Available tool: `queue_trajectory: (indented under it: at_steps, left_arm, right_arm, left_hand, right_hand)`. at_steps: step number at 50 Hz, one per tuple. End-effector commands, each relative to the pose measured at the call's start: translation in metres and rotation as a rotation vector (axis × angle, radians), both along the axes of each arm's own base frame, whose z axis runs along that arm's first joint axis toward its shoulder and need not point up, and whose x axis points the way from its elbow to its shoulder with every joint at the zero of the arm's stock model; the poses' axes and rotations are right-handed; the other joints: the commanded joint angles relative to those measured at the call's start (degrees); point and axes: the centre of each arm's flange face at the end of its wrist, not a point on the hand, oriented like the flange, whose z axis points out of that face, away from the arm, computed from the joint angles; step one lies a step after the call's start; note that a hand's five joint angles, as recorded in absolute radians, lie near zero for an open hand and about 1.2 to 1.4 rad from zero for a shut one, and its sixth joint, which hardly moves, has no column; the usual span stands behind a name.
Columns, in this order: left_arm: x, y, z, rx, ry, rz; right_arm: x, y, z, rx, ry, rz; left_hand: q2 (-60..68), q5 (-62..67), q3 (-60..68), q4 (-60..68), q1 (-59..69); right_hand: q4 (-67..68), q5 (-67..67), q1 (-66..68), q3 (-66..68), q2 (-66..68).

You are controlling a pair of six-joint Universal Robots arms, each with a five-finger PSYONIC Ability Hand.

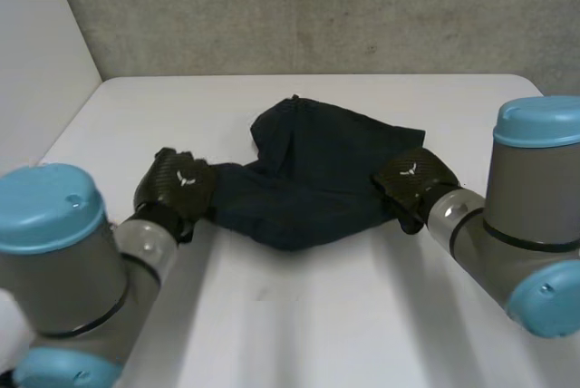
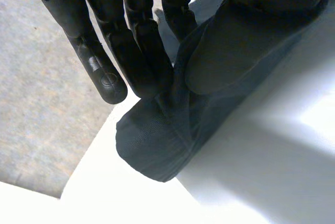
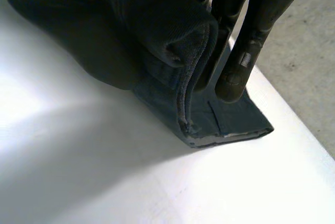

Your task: Fold the shorts.

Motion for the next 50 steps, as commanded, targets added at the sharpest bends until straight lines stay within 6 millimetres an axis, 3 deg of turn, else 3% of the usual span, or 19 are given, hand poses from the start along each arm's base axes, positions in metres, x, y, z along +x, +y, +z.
queue_trajectory:
  at_steps: [1, 6, 10, 14, 15, 16, 18, 23, 29, 30, 37, 45, 50]
  left_arm:
    - [0.024, 0.046, -0.011, 0.21, -0.124, -0.005]
    - [0.025, 0.074, -0.021, 0.301, -0.184, -0.049]
    - [0.021, 0.087, -0.016, 0.3, -0.157, -0.08]
    - [0.017, 0.088, 0.006, 0.23, -0.098, -0.094]
    - [0.015, 0.085, 0.018, 0.186, -0.072, -0.098]
    - [0.014, 0.083, 0.024, 0.164, -0.056, -0.1]
    - [0.01, 0.078, 0.036, 0.123, -0.021, -0.106]
    - [-0.012, 0.045, 0.061, -0.008, 0.073, -0.108]
    - [-0.035, 0.002, 0.055, -0.04, 0.094, -0.194]
    - [-0.039, -0.014, 0.051, -0.039, 0.1, -0.218]
    - [-0.057, -0.077, 0.02, -0.005, 0.12, -0.329]
    - [-0.076, -0.125, -0.009, -0.018, 0.138, -0.405]
    - [-0.081, -0.132, -0.022, 0.0, 0.131, -0.431]
  right_arm:
    - [-0.017, 0.029, -0.005, 0.142, 0.152, 0.041]
    - [-0.031, 0.038, -0.008, 0.172, 0.205, 0.041]
    - [-0.037, 0.044, -0.011, 0.189, 0.218, 0.037]
    - [-0.043, 0.047, -0.016, 0.21, 0.217, 0.03]
    - [-0.045, 0.048, -0.017, 0.216, 0.211, 0.032]
    - [-0.046, 0.048, -0.016, 0.215, 0.206, 0.032]
    - [-0.049, 0.05, -0.017, 0.222, 0.193, 0.037]
    - [-0.049, 0.051, -0.019, 0.223, 0.163, 0.057]
    - [-0.048, 0.052, -0.022, 0.197, 0.134, 0.07]
    - [-0.048, 0.053, -0.024, 0.193, 0.131, 0.069]
    - [-0.048, 0.054, -0.029, 0.181, 0.123, 0.067]
    - [-0.047, 0.055, -0.033, 0.181, 0.123, 0.071]
    - [-0.047, 0.055, -0.034, 0.176, 0.12, 0.07]
  left_hand:
    - [11.5, 13.0, 11.7, 11.5, 14.9]
    - [11.5, 13.0, 11.7, 11.5, 14.9]
    - [11.5, 13.0, 11.7, 11.5, 14.9]
    - [-13.0, -11.5, -12.7, -13.0, -9.6]
    - [-33.9, -32.4, -33.6, -33.9, -30.5]
    - [-45.4, -43.9, -45.2, -45.4, -42.0]
    - [-58.4, -56.9, -58.2, -58.4, -55.0]
    - [-56.3, -54.8, -56.1, -56.3, -52.9]
    - [-52.6, -51.1, -52.4, -52.6, -49.2]
    - [-51.9, -50.4, -51.7, -51.9, -48.5]
    - [-43.0, -41.5, -42.8, -43.0, -39.6]
    - [-39.0, -37.5, -38.7, -39.0, -35.6]
    - [-39.0, -37.5, -38.7, -39.0, -35.5]
  right_hand:
    - [11.7, 13.2, 24.4, 11.9, 12.9]
    - [11.7, 13.2, 24.4, 11.9, 12.9]
    - [11.7, 13.2, 24.4, 11.9, 12.9]
    - [11.7, 13.2, 24.4, 11.9, 12.9]
    - [11.7, 13.2, 24.4, 11.9, 12.9]
    - [11.7, 13.2, 24.4, 11.9, 12.9]
    - [11.7, 13.2, 24.4, 11.9, 12.9]
    - [11.7, 13.2, 24.4, 11.9, 12.9]
    - [11.7, 13.2, 24.4, 11.9, 12.9]
    - [11.7, 13.2, 24.4, 11.9, 12.9]
    - [11.7, 13.2, 24.4, 11.9, 12.9]
    - [11.7, 13.2, 24.4, 11.9, 12.9]
    - [11.7, 13.2, 24.4, 11.9, 12.9]
